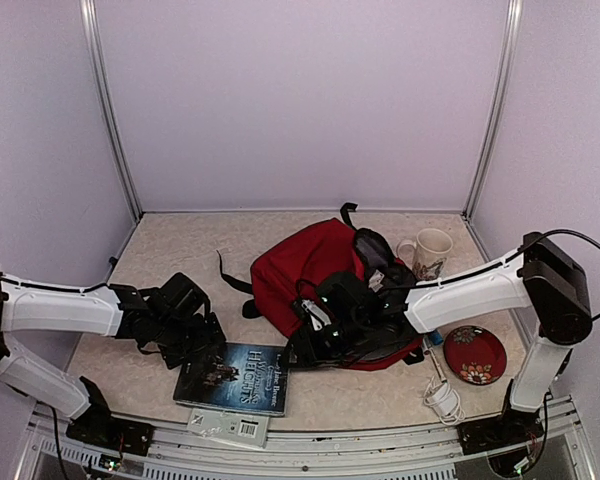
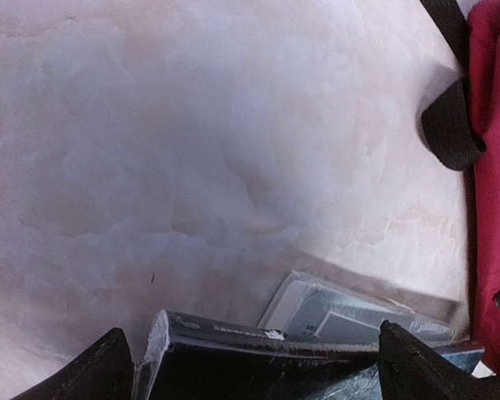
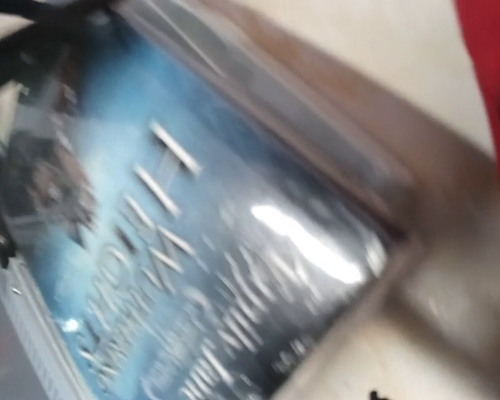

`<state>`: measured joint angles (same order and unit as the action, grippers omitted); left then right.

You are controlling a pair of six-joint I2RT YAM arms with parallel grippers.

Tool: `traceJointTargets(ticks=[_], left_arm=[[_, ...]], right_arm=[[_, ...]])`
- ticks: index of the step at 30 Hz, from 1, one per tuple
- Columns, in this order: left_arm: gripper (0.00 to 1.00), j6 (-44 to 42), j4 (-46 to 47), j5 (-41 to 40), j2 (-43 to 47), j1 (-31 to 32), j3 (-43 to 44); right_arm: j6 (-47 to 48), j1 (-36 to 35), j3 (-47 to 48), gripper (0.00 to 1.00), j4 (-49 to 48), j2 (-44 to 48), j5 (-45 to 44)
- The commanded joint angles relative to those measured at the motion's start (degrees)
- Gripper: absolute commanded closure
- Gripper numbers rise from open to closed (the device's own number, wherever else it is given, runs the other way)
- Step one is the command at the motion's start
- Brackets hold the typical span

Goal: Pack the student bag
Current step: Adjust the book, then pick up the book.

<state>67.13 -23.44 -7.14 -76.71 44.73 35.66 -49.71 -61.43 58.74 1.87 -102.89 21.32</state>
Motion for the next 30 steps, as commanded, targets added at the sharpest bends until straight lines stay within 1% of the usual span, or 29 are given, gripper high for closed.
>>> traceJointTargets(ticks=[1,4,6,9,13,16,20,23,27,30], left_arm=[[0.01,-2.91,0.51,5.25,1.91,0.89,-2.25],[0.01,-3.17,0.47,5.55,1.95,2.45,-2.62],[0.05,-3.13,0.14,4.97,2.39,3.72,-2.33],[0.11,-3.01,0.06,4.22,3.33,5.12,-2.17],[0.11,-2.68,0.06,4.31,4.54,5.5,-3.05],[0.11,-2.17,0.71,4.21,5.53,5.54,-3.91],[0.1,-2.44,2.52,4.81,5.03,5.54,-4.31],[0.1,-2.63,3.17,5.08,4.35,5.63,-4.35],[0.1,-2.65,3.55,5.02,4.24,5.63,-4.43],[0.1,-2.48,3.46,5.0,4.45,5.63,-4.58]], right_arm=[[-4.48,-1.63,-3.97,0.41,0.55,2.14,-3.83],[-5.48,-1.94,-4.97,0.38,0.08,2.34,-4.58],[-6.05,-1.93,-5.69,0.37,-1.63,1.98,-4.15],[-6.21,-1.98,-4.79,0.37,-4.12,-0.57,-1.62],[-6.4,-2.03,-3.37,0.38,-9.17,-4.23,2.65],[-6.79,-2.03,-3.38,0.41,-11.46,-5.28,5.2],[-6.39,-2.03,-4.4,0.46,-16.15,-3.69,7.84],[-6.65,-2.03,-5.91,0.52,-20.88,-1.31,9.85],[-9.73,-2.1,-8.96,0.59,-29.88,0.43,13.17],[-10.58,-2.64,-9.18,0.64,-32.93,1.07,13.54]])
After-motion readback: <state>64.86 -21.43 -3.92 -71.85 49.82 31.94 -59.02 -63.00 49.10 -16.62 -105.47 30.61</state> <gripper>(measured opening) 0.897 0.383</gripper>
